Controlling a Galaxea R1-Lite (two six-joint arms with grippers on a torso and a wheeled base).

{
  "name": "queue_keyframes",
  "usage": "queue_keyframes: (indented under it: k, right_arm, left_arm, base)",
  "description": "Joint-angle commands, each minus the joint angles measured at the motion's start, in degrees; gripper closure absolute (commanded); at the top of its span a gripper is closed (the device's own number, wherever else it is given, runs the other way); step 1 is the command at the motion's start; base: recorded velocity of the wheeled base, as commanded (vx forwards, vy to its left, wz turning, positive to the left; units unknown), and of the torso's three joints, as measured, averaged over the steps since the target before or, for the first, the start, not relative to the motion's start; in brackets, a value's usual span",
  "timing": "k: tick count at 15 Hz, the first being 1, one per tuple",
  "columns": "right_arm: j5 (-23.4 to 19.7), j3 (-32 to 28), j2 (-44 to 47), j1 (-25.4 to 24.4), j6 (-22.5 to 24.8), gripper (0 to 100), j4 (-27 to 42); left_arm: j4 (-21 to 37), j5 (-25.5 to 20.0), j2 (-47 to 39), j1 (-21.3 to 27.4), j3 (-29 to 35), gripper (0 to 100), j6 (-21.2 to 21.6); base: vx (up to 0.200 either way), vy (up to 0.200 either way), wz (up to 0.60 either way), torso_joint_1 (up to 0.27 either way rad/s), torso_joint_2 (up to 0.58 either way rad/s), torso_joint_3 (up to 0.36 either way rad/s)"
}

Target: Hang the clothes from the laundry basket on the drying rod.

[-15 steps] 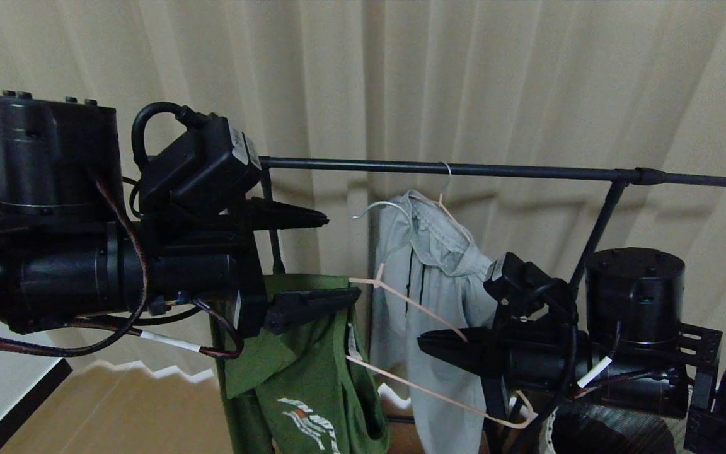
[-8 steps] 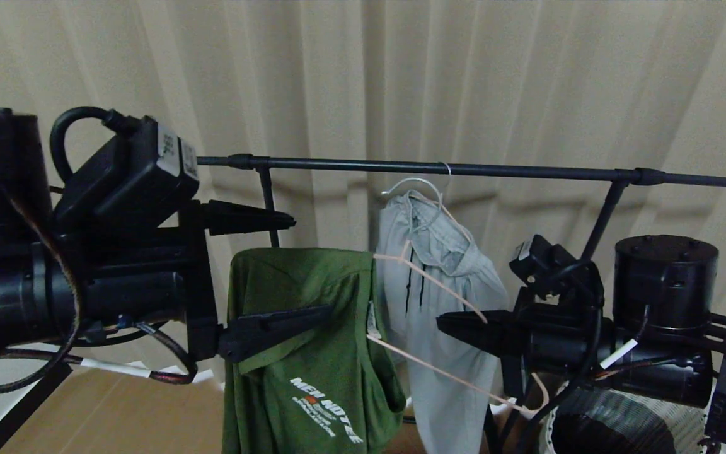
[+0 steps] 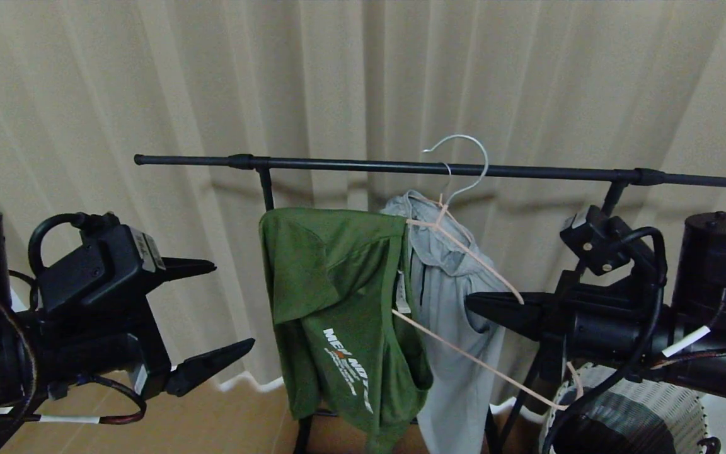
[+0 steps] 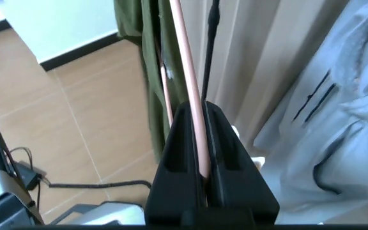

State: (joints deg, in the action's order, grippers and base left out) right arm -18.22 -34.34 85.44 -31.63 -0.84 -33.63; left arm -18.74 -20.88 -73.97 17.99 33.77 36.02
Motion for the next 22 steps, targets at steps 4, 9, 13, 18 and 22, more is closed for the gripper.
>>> queue_keyframes:
  k: [4, 9, 13, 18, 22]
  right_arm:
    - [-0.06, -1.52, -3.53, -0.45, -0.74, 100, 0.76]
    - [-0.23, -1.52, -6.17, -2.91, -0.83, 100, 2.87]
    - [-0.14, -1.25, -6.25, -3.26, -0.83, 100, 2.87]
    - [-0.06, -1.43, -6.08, -2.99, -0.83, 100, 2.87]
    - [0.03, -1.61, -3.88, 0.35, -0.74, 100, 2.34]
  left_arm:
    - [-12.82, 3.92, -9.79, 0.9, -4.41, 0, 0.01]
    - [-17.39, 7.17, -13.83, 0.99, -2.74, 0, -0.95]
    - [-19.93, 7.26, -13.57, 0.99, -2.65, 0, -2.71]
    - [-20.46, 7.26, -11.81, 1.08, -4.5, 100, -2.45]
    - [-20.46, 7.17, -7.33, 0.9, -8.63, 100, -2.19]
  base:
    - [0.0, 0.0, 0.0, 0.0, 0.0, 0.0]
    - [0.0, 0.0, 0.0, 0.0, 0.0, 0.0]
    - [0.0, 0.0, 0.0, 0.0, 0.0, 0.0]
    - [0.0, 0.0, 0.0, 0.0, 0.0, 0.0]
    - [0.0, 0.0, 0.0, 0.0, 0.0, 0.0]
